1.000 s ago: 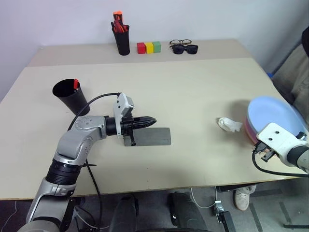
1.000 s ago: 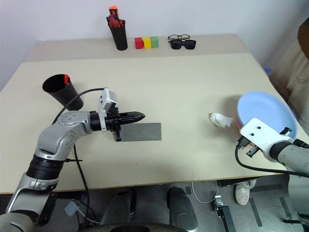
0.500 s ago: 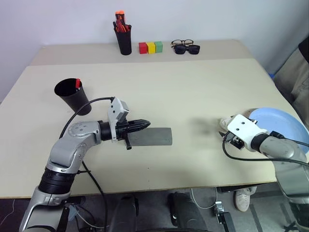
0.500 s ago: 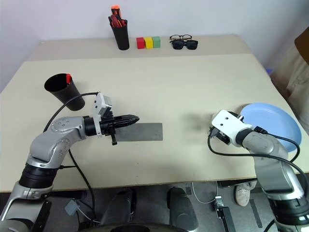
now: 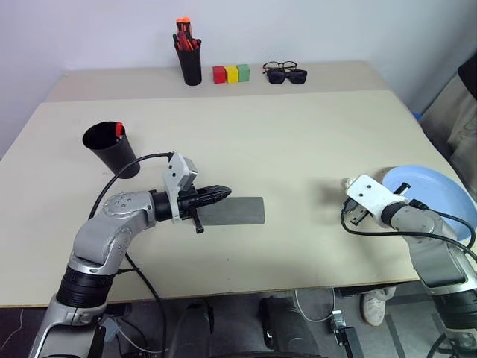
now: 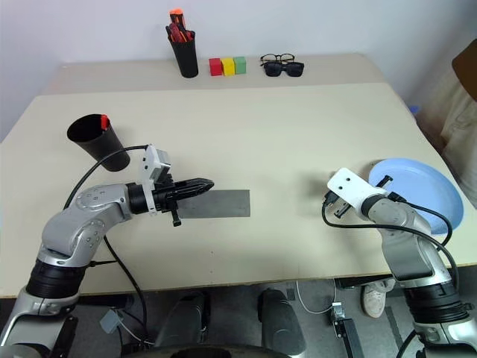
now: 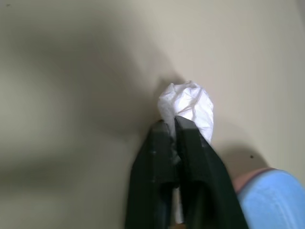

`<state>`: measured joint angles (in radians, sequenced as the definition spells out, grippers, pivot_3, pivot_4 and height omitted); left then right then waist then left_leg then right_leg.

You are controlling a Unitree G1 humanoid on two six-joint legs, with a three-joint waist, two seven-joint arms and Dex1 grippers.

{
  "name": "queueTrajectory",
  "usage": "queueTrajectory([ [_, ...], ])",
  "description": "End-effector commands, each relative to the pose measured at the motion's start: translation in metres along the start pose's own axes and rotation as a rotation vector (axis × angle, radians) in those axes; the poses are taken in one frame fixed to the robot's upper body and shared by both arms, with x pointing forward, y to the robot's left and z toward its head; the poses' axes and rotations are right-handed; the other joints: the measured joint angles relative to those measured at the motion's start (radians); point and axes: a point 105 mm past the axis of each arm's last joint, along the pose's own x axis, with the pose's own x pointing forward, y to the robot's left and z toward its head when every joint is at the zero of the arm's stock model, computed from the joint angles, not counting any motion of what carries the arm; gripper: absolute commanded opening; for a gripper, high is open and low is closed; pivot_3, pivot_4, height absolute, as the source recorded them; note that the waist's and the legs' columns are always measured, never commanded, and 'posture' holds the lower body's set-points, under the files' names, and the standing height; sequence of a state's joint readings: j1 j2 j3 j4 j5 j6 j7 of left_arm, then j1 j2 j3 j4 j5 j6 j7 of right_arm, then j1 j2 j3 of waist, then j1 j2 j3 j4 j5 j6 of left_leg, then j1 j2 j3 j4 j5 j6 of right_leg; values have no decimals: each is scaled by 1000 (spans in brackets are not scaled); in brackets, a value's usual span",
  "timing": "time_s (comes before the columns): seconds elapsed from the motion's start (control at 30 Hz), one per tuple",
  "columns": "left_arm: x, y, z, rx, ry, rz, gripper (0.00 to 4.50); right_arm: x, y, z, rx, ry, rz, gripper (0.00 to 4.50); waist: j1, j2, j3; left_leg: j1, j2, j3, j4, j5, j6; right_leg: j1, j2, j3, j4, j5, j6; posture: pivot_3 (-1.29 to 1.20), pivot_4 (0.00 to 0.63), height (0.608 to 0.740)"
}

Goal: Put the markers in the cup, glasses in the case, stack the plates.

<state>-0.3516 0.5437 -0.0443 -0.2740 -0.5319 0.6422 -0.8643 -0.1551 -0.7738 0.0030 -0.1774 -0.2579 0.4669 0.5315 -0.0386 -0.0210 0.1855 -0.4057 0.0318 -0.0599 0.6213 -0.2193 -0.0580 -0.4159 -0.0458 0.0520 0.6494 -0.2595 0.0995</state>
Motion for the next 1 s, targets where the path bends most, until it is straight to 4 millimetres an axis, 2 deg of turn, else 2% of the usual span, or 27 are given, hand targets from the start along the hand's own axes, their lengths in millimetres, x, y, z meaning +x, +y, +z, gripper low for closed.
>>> queueTrajectory([
  [0.03,0,2,9,30,-28,-4,0,-23,-34,23,-64,-60,-129,45,0,1,0,0,0,0,0,0,0,0,0,0,0,0,0,0,150,740],
  [0.17,-7,12,7,20,-19,28,0,-53,-64,24,-20,-25,-229,45,4,1,0,0,0,0,0,0,0,0,0,0,0,0,0,0,150,740],
  [0.23,-11,15,6,22,-12,36,0,-66,-72,8,-35,65,-256,45,5,1,0,0,0,0,0,0,0,0,0,0,0,0,0,0,150,740],
  [0.33,-14,21,4,27,-8,57,0,-76,-73,-20,-29,181,-237,45,19,0,0,0,0,0,0,-1,1,0,0,0,-1,0,0,0,150,740],
  [0.37,-13,25,4,26,-11,73,0,-77,-73,-28,-21,209,-243,667,20,0,0,0,0,0,0,-1,1,0,0,0,-1,-1,0,0,150,740],
  [0.4,-13,29,5,26,-22,96,0,-76,-72,-32,-32,216,-241,986,19,1,0,0,0,1,0,-1,2,1,0,0,-2,-1,-1,0,150,740],
  [0.5,-15,38,11,32,-57,158,0,-68,-73,-32,-40,199,-258,2501,17,1,0,0,0,1,1,-1,2,1,0,1,-2,-1,-2,0,150,740],
  [0.57,-20,38,11,35,-65,190,0,-61,-75,-23,-51,148,-251,3451,14,1,0,0,0,1,1,-1,2,1,0,1,-1,-1,-1,0,150,740],
  [0.7,-43,43,5,46,-55,312,0,-40,-76,3,23,-20,-224,3451,-4,1,0,1,0,1,0,-1,2,1,0,1,-1,0,0,0,150,740],
  [0.87,-80,46,-5,61,-10,485,0,-19,-72,46,249,-324,-123,3451,-5,2,1,1,1,1,0,-1,2,1,0,0,-1,0,0,0,150,740],
  [0.93,-101,44,-13,65,12,565,0,-15,-62,64,350,-431,-28,3451,-6,2,1,1,0,0,0,-1,2,1,0,0,-1,0,0,0,150,740],
  [1.0,-117,43,-18,63,16,645,0,-13,-53,73,397,-492,55,3451,-3,2,1,1,0,1,0,-1,2,1,-1,0,-1,0,0,0,150,740],
])
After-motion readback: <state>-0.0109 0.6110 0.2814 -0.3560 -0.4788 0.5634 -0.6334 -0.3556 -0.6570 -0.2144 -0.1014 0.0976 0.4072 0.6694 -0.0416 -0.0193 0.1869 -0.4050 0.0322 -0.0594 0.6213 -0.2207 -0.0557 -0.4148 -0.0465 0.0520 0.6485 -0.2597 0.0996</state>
